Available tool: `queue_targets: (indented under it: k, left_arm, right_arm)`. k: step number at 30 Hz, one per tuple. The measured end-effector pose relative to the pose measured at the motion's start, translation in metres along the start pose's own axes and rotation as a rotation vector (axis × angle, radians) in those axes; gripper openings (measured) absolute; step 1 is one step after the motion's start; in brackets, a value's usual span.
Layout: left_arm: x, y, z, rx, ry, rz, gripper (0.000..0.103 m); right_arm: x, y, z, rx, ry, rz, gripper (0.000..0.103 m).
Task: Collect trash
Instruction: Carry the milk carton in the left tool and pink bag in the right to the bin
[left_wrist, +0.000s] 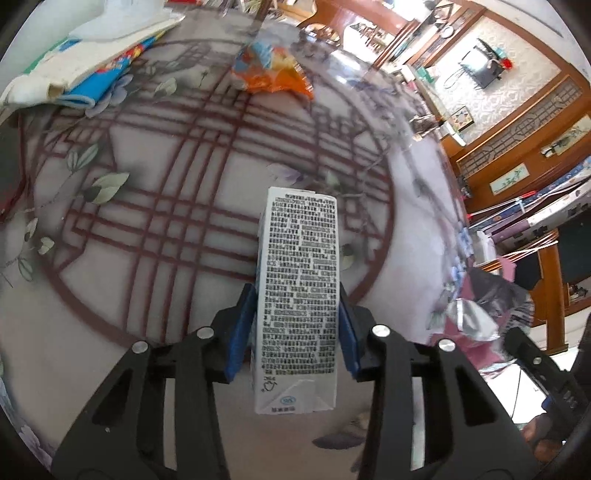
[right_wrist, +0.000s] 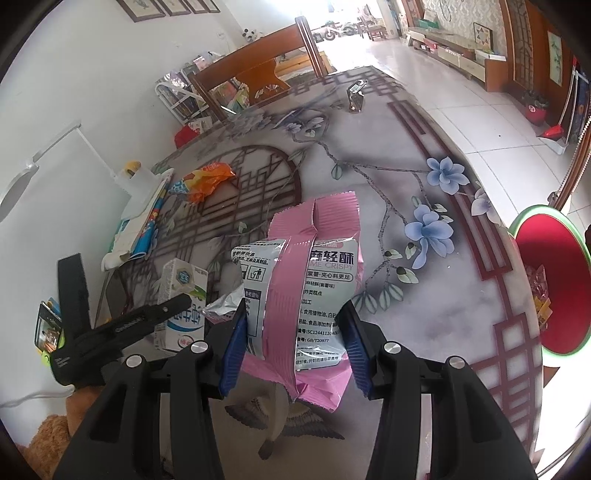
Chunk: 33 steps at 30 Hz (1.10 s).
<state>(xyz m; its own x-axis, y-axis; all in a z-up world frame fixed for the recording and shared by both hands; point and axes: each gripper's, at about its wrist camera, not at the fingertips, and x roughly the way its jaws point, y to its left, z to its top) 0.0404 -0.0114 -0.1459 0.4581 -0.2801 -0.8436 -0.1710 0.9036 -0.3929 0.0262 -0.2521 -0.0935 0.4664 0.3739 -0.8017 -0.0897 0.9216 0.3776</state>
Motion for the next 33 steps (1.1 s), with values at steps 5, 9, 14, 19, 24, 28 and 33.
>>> queue_targets:
  k: [5, 9, 14, 19, 24, 28, 33]
  left_arm:
    - [-0.020, -0.024, 0.003, 0.059, -0.054, -0.029, 0.040]
    - [-0.031, -0.043, 0.003, 0.114, -0.089, -0.036, 0.040]
    - [-0.042, -0.065, 0.004, 0.170, -0.120, -0.051, 0.041]
    - [-0.046, -0.082, 0.004, 0.206, -0.131, -0.067, 0.041]
    - [-0.046, -0.098, 0.002, 0.241, -0.137, -0.077, 0.041]
    - [-0.044, -0.121, -0.004, 0.299, -0.138, -0.092, 0.040]
    - [-0.034, -0.152, -0.011, 0.363, -0.120, -0.127, 0.040]
  right_arm:
    - [-0.005, -0.003, -0.001, 0.004, -0.018, -0.009, 0.046]
    - [-0.010, -0.007, -0.002, 0.019, -0.030, -0.015, 0.046]
    - [-0.017, -0.016, -0.002, 0.043, -0.050, -0.022, 0.046]
    - [-0.027, -0.030, -0.002, 0.075, -0.075, -0.030, 0.046]
    - [-0.041, -0.043, -0.001, 0.108, -0.115, -0.054, 0.046]
    - [-0.053, -0.056, -0.003, 0.135, -0.134, -0.072, 0.046]
    - [-0.070, -0.078, -0.007, 0.177, -0.163, -0.106, 0.046]
